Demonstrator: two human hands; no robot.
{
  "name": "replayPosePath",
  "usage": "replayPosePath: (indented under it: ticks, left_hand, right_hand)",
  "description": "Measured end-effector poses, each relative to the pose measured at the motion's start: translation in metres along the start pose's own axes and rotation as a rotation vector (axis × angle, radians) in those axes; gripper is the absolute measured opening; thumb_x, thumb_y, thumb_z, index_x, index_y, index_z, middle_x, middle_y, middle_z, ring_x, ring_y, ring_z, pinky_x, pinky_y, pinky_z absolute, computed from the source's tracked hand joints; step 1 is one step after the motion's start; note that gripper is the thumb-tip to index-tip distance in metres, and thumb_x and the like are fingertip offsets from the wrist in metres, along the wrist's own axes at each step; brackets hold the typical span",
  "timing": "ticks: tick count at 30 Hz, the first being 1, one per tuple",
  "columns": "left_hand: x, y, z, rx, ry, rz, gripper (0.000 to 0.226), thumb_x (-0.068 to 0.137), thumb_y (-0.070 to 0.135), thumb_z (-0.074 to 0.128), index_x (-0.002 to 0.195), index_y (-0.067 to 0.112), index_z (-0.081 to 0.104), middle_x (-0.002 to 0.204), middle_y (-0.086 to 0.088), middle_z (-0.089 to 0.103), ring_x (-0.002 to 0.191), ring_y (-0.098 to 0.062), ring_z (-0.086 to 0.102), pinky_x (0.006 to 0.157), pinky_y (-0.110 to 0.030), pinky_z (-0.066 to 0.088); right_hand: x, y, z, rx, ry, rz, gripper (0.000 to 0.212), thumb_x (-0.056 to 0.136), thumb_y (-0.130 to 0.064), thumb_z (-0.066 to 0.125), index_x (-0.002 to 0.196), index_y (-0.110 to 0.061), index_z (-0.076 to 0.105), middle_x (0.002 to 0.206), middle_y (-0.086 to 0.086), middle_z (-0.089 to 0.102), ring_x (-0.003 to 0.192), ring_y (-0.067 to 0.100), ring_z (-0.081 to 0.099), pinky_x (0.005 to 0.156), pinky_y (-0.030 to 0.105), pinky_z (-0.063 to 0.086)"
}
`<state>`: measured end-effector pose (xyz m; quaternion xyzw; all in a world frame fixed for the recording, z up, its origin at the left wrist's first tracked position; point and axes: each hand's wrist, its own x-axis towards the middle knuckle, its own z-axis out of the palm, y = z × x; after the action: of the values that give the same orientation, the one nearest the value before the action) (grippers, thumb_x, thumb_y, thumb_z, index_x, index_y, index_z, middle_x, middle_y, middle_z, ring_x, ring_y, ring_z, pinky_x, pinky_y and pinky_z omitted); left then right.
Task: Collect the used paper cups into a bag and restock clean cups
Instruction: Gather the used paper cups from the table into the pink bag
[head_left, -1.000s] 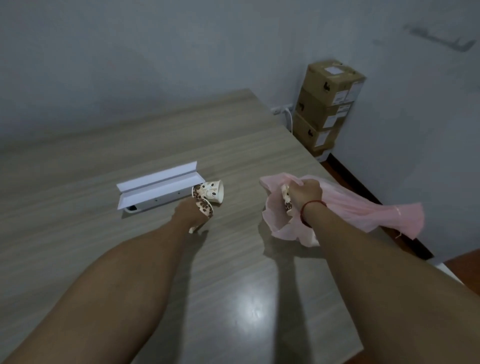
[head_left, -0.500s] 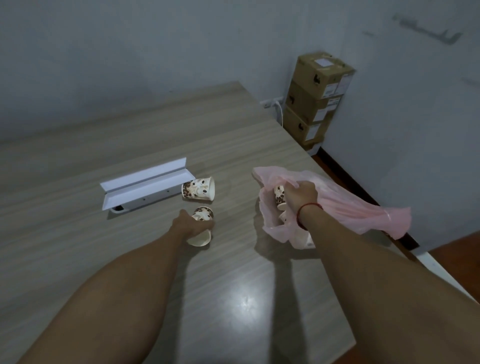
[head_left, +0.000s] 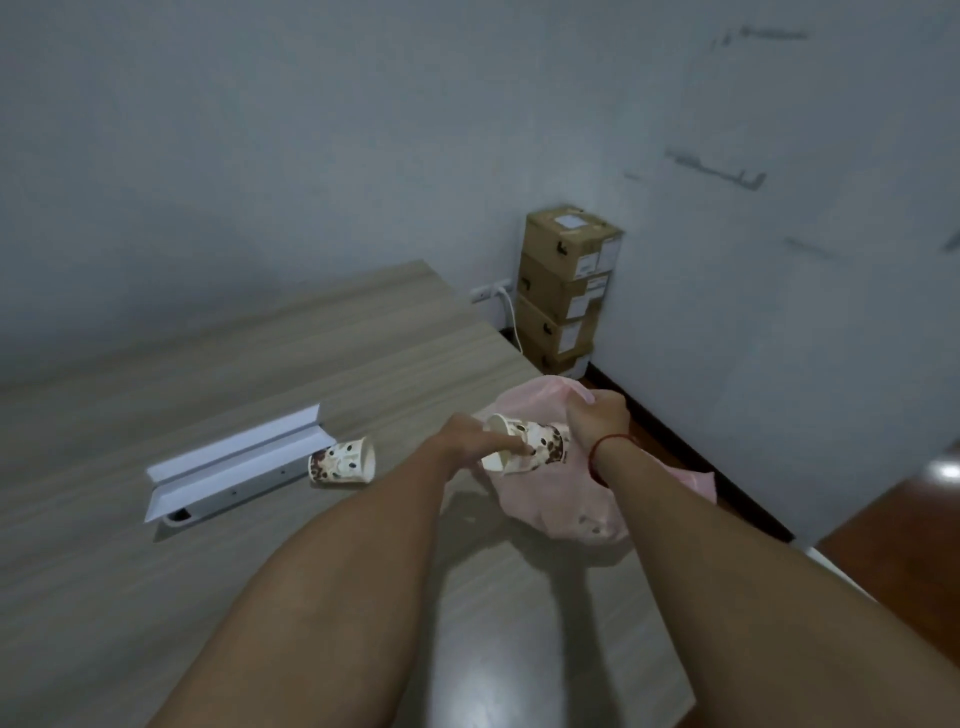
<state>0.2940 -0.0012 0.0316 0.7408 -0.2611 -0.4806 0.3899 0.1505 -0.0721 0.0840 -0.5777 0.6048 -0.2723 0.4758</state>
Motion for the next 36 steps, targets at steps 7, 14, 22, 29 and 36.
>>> replayPosePath:
  ticks: [7,14,22,29,36]
  left_hand:
    - [0.019,0.021,0.081,-0.064,0.050,0.047,0.087,0.040,0.050,0.087,0.114,0.010,0.064,0.104,-0.004,0.069,0.095,-0.023,0.068,0.085,-0.038,0.058]
    - [0.019,0.028,0.100,0.183,-0.079,0.100,0.086,0.058,0.045,0.086,0.128,0.006,0.056,0.126,-0.008,0.060,0.107,-0.024,0.059,0.087,-0.035,0.053]
    - [0.016,0.004,0.013,0.349,0.141,0.081,0.031,0.077,0.021,0.077,0.099,0.000,0.074,0.101,-0.017,0.071,0.093,-0.029,0.068,0.072,-0.031,0.052]
    - [0.014,-0.021,-0.053,0.668,0.367,0.037,0.035,0.078,0.026,0.072,0.103,0.002,0.069,0.114,-0.015,0.068,0.107,-0.030,0.064,0.087,-0.034,0.050]
    - [0.037,-0.051,-0.083,0.767,0.389,0.009,0.047,0.082,0.012,0.064,0.128,0.010,0.055,0.138,-0.013,0.050,0.128,-0.030,0.049,0.106,-0.037,0.043]
  right_hand:
    - [0.014,0.018,-0.042,0.006,0.040,0.020,0.029,0.089,-0.016,0.052,0.102,0.002,0.070,0.090,0.011,0.063,0.084,0.026,0.061,0.068,0.024,0.041]
    - [0.025,0.024,-0.056,-0.001,0.049,-0.004,0.017,0.092,-0.018,0.051,0.092,-0.009,0.065,0.081,0.007,0.055,0.067,0.018,0.051,0.045,0.016,0.029]
    - [0.016,0.017,-0.024,0.042,0.001,0.020,0.021,0.090,-0.014,0.049,0.086,-0.001,0.065,0.079,0.010,0.056,0.081,0.022,0.054,0.056,0.022,0.038]
    - [0.010,0.001,0.024,0.093,-0.083,0.013,0.033,0.089,-0.018,0.054,0.112,0.002,0.064,0.096,0.010,0.060,0.085,0.022,0.054,0.071,0.026,0.038]
    - [0.018,-0.005,0.056,0.035,-0.043,0.023,0.035,0.089,-0.015,0.053,0.118,0.002,0.061,0.120,0.018,0.064,0.109,0.032,0.061,0.079,0.030,0.044]
